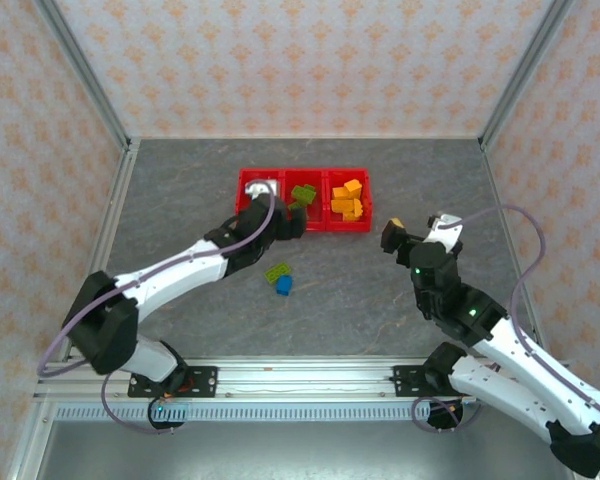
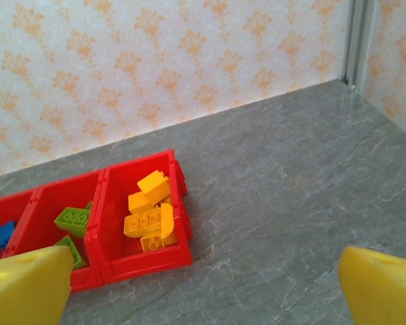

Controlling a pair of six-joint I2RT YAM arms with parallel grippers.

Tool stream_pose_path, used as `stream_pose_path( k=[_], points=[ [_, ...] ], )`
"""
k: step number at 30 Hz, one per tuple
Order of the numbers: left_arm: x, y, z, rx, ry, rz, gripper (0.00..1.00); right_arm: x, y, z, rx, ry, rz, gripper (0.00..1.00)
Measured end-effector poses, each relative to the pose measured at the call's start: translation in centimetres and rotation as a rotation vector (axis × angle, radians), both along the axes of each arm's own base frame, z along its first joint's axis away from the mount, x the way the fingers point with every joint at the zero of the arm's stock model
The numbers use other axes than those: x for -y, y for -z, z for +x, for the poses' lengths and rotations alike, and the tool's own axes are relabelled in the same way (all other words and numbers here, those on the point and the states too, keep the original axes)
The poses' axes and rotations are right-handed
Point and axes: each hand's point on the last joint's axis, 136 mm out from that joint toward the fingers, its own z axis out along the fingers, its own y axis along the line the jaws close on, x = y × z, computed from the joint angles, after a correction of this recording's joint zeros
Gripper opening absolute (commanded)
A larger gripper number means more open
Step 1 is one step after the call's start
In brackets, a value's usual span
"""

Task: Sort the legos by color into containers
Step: Pick up the lego from the middle-left of the table.

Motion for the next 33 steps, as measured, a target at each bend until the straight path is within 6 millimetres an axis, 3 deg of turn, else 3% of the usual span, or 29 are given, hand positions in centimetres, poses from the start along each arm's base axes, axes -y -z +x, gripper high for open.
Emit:
stream_pose_path(
  k=[5, 10, 13, 17, 25, 33],
  points=[
    [-0.4, 2.6, -5.1, -0.090, -0.018, -0.045, 0.99, -1.5, 0.8, 0.7, -0.022, -0.042, 0.023, 1.00],
    [2.7, 3.4, -9.1, -0.131, 0.058, -0.087, 0.99, -3.2, 1.4, 1.4, -0.043, -0.084, 0.066, 1.00],
    [3.2, 5.1, -10.7, -0.171, 0.066, -0.093, 0.99, -4.0, 2.1, 1.8, -0.064, -0.102, 0.073, 1.00],
    [2.0, 8.3, -11.9, -0.245, 0.028, -0.054, 0.98, -4.7, 3.1, 2.1, -0.095, -0.117, 0.078, 1.00],
    [0.9, 13.2, -12.7, -0.358, -0.009, 0.072, 0.82, -4.9, 4.1, 2.1, -0.113, -0.121, 0.084, 1.00],
    [1.5, 15.2, -12.7, -0.410, 0.011, 0.130, 0.74, -5.1, 4.4, 2.3, -0.118, -0.120, 0.079, 1.00]
  ],
)
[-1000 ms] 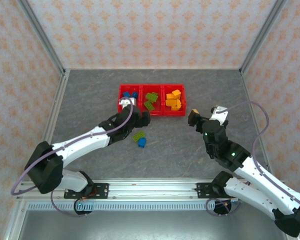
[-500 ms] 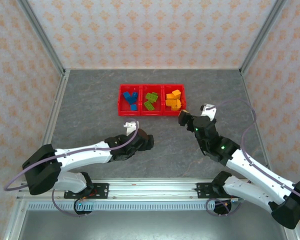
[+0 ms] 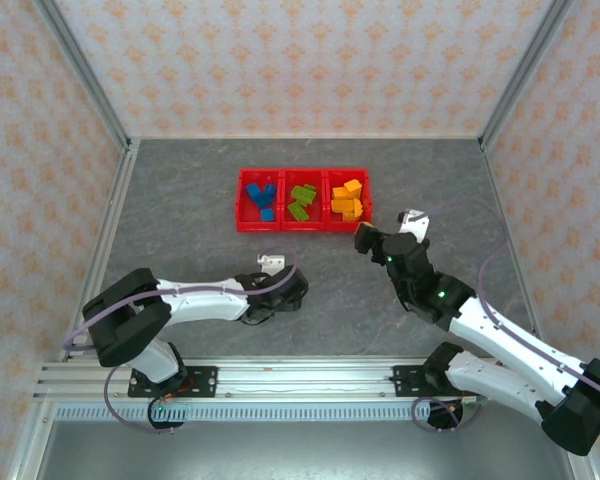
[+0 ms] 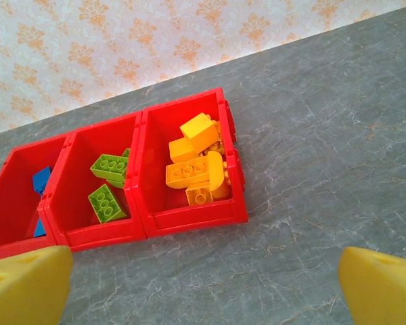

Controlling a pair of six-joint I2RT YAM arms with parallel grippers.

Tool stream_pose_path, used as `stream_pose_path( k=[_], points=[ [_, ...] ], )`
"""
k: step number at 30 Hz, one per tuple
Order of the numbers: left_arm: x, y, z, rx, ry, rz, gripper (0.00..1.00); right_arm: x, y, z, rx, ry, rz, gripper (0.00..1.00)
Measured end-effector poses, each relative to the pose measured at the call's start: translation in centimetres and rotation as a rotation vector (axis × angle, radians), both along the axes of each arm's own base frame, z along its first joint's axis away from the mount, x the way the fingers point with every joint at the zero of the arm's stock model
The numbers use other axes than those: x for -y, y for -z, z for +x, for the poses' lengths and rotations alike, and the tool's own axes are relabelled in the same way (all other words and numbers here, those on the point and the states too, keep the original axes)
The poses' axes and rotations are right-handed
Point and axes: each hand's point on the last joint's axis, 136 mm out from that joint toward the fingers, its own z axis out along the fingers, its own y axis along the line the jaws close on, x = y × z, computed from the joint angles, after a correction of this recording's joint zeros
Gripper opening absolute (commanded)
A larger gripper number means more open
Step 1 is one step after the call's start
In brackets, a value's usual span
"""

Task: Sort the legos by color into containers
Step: Pick up the lego from the middle-left of the table.

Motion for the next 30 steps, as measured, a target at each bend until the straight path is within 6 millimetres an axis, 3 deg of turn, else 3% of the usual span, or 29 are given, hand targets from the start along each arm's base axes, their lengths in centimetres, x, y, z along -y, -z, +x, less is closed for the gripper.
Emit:
stream_pose_path(
  k=[5, 10, 19, 22, 30],
  points=[
    [1.4, 0.3, 1.1, -0.004, 0.020, 0.032, 0.65, 0.0, 0.0, 0.0, 0.001, 0.000, 0.000, 1.00],
    [1.5, 0.6, 1.9, -0.029, 0.023, 0.098, 0.58, 0.3, -0.8, -0.3, 0.023, 0.004, 0.017, 1.00],
    [1.9, -0.1, 3.6, -0.018, 0.027, 0.035, 0.30, 1.7, -1.4, -1.0, 0.057, 0.035, 0.017, 1.00],
    [2.4, -1.9, 4.3, 0.029, 0.029, -0.015, 0.26, 2.0, -0.7, -1.1, 0.051, 0.044, 0.000, 1.00],
    [2.7, -9.9, 5.9, 0.210, 0.024, -0.150, 0.24, 1.8, 0.1, -0.7, 0.037, 0.045, -0.032, 1.00]
  ],
)
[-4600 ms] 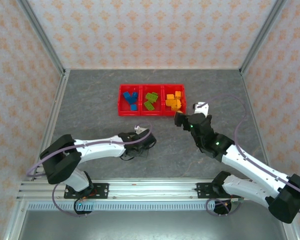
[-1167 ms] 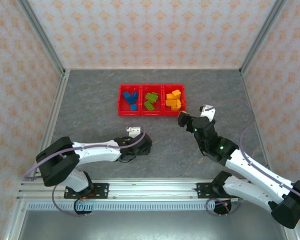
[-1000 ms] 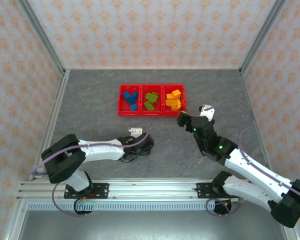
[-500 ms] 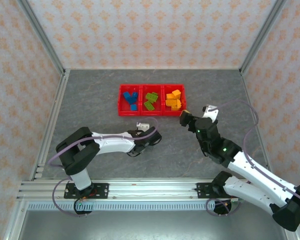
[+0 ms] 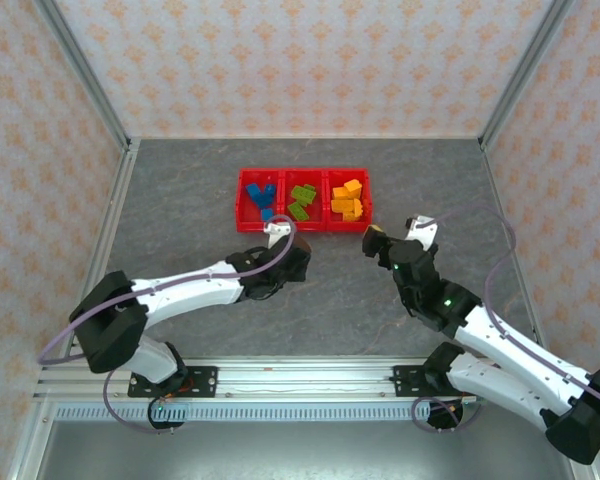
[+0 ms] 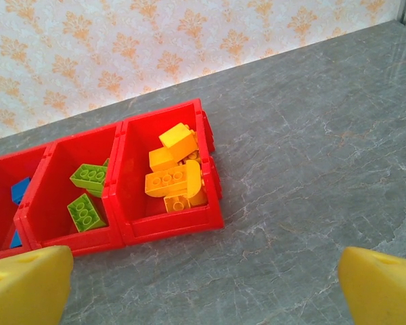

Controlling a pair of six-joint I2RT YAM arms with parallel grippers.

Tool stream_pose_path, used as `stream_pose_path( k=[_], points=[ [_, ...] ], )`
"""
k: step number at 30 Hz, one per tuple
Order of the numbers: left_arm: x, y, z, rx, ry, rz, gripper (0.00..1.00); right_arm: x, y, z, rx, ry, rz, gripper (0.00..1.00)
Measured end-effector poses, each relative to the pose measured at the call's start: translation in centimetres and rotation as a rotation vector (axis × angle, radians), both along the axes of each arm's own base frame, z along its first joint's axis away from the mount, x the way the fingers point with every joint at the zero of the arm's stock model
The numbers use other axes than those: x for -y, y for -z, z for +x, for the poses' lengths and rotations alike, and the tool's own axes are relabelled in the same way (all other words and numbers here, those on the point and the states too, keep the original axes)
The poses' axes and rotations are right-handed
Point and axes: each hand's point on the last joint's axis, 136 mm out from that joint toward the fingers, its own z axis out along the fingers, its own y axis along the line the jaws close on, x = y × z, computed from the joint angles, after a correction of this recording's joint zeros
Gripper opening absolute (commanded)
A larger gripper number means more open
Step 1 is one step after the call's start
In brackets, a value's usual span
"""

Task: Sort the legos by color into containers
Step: Pick up the lego from the middle-left of the table, then place the lego in the container.

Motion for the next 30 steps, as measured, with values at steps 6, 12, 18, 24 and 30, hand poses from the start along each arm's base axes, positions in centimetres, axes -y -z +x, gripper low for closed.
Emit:
stream_pose_path(
  k=[6, 12, 18, 24, 30],
  points=[
    [-5.1, -6.3, 6.8, 0.153, -0.157, 0.011, 0.23, 0.0, -0.2, 0.2, 0.010, 0.004, -0.015, 1.00],
    [-11.6, -9.5, 15.0, 0.231, -0.345, 0.060, 0.23, 0.2, -0.2, 0.2, 0.015, 0.015, -0.021, 1.00],
    [-12.2, -6.1, 20.5, 0.176, -0.355, 0.108, 0.24, 0.7, -0.4, 0.3, 0.022, 0.036, -0.041, 1.00],
    [-10.5, -1.2, 23.3, 0.100, -0.312, 0.137, 0.31, 0.9, -0.2, 0.0, 0.021, 0.036, -0.041, 1.00],
    [-10.9, 1.2, 24.1, 0.054, -0.311, 0.136, 0.43, 1.1, 0.3, -0.2, 0.006, 0.035, -0.056, 1.00]
  ],
)
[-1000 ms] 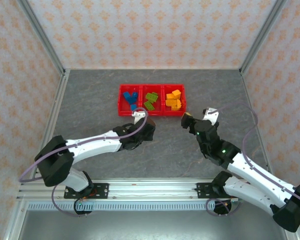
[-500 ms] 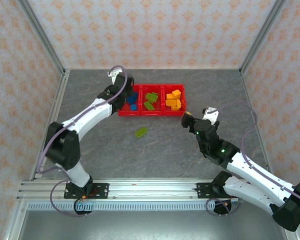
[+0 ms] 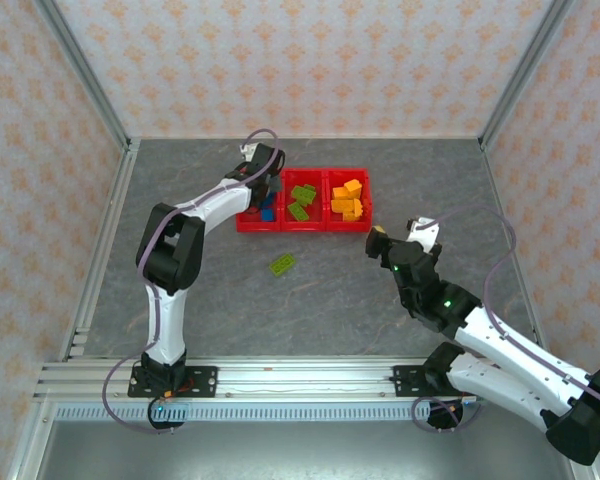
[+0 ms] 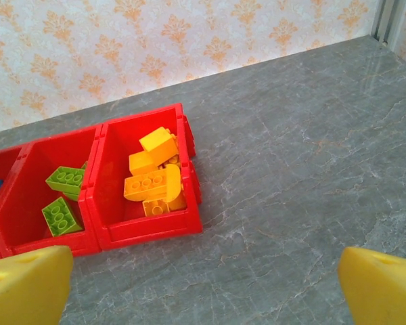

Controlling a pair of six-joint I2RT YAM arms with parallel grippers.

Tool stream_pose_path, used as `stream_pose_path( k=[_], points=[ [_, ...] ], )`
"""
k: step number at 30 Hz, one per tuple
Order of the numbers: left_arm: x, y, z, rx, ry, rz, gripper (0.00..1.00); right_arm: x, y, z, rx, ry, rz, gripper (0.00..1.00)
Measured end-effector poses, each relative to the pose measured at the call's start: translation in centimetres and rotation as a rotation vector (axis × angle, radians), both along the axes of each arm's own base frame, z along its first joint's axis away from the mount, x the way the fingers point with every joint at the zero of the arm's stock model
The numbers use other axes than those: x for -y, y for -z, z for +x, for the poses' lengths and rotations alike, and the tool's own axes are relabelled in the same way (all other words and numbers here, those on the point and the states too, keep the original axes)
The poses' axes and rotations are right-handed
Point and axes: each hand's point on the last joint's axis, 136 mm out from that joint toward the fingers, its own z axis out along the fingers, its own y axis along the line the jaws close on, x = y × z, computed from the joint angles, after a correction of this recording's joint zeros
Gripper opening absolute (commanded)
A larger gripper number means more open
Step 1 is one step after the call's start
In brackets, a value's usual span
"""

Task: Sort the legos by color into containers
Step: Place the lego in the container, then pick up the lego from the center of the table.

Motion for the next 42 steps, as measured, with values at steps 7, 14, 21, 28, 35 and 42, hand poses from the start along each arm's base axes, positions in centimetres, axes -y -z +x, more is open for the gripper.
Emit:
stream_pose_path(
  k=[7, 14, 21, 28, 35, 42],
  points=[
    [-0.6, -0.8, 0.1, 0.031, -0.008, -0.022, 0.99, -0.2, 0.5, 0.2, -0.016, 0.000, -0.014, 1.00],
    [-1.6, -8.3, -3.0, 0.150, 0.027, -0.037, 0.99, -0.4, 1.4, 0.4, -0.044, -0.001, -0.038, 1.00],
    [-1.4, -13.4, -8.2, 0.275, 0.183, -0.071, 0.99, -1.0, 2.2, 0.8, -0.066, -0.011, -0.050, 1.00],
    [1.2, -9.0, -15.1, 0.200, 0.434, -0.067, 0.99, -2.3, 2.4, 1.5, -0.091, -0.044, -0.041, 1.00],
    [6.6, -6.0, -18.7, 0.130, 0.645, -0.031, 0.99, -3.2, 2.0, 1.8, -0.094, -0.059, 0.011, 1.00],
    [7.2, 1.6, -19.3, -0.077, 0.662, 0.051, 0.99, -3.9, 2.3, 1.8, -0.110, -0.075, 0.055, 1.00]
  ],
)
